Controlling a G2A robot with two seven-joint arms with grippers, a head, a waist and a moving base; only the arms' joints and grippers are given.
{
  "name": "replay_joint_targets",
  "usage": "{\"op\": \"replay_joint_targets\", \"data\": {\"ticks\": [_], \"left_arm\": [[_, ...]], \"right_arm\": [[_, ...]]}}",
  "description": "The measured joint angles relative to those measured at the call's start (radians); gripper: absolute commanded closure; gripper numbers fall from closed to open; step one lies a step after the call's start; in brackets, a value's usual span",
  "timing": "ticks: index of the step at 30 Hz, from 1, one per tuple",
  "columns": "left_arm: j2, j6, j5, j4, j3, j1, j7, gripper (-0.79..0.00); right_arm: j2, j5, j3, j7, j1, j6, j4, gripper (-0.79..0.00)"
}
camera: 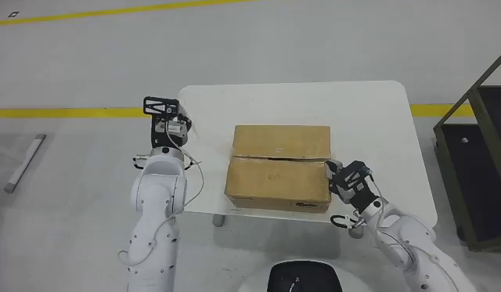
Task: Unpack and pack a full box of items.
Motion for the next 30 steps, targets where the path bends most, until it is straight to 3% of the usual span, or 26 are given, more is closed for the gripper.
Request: {"op": "replay_joint_targets", "data": {"ticks": [5, 6, 8, 9, 10, 22, 30], "left_arm": [[0.006, 0.011, 0.055, 0.028, -0.032, -0.009, 0.014, 0.0], [0.007, 0.01, 0.055, 0.034, -0.038, -0.012, 0.017, -0.025], [0.009, 0.002, 0.055, 0.049, -0.049, -0.021, 0.019, -0.16], [0.01, 0.002, 0.055, 0.057, -0.053, -0.026, 0.017, -0.391], [0.011, 0.001, 0.055, 0.068, -0.058, -0.031, 0.013, -0.785], [0.019, 0.047, 0.121, 0.125, -0.1, -0.045, -0.031, -0.785], [0.025, 0.033, 0.16, 0.091, -0.121, -0.019, -0.068, -0.785]], "right_arm": [[0.002, -0.002, 0.001, 0.002, 0.004, -0.004, 0.005, 0.0], [0.002, -0.002, 0.002, 0.002, 0.005, -0.004, 0.006, 0.0], [0.003, -0.002, 0.002, 0.002, 0.006, -0.005, 0.007, 0.0], [0.003, -0.003, 0.002, 0.003, 0.006, -0.006, 0.008, 0.0], [0.004, -0.004, 0.002, 0.003, 0.007, -0.007, 0.008, 0.0], [0.008, -0.008, 0.006, 0.001, 0.006, -0.012, 0.007, 0.0], [0.01, -0.011, 0.002, 0.003, 0.004, -0.007, -0.007, 0.0]]}}
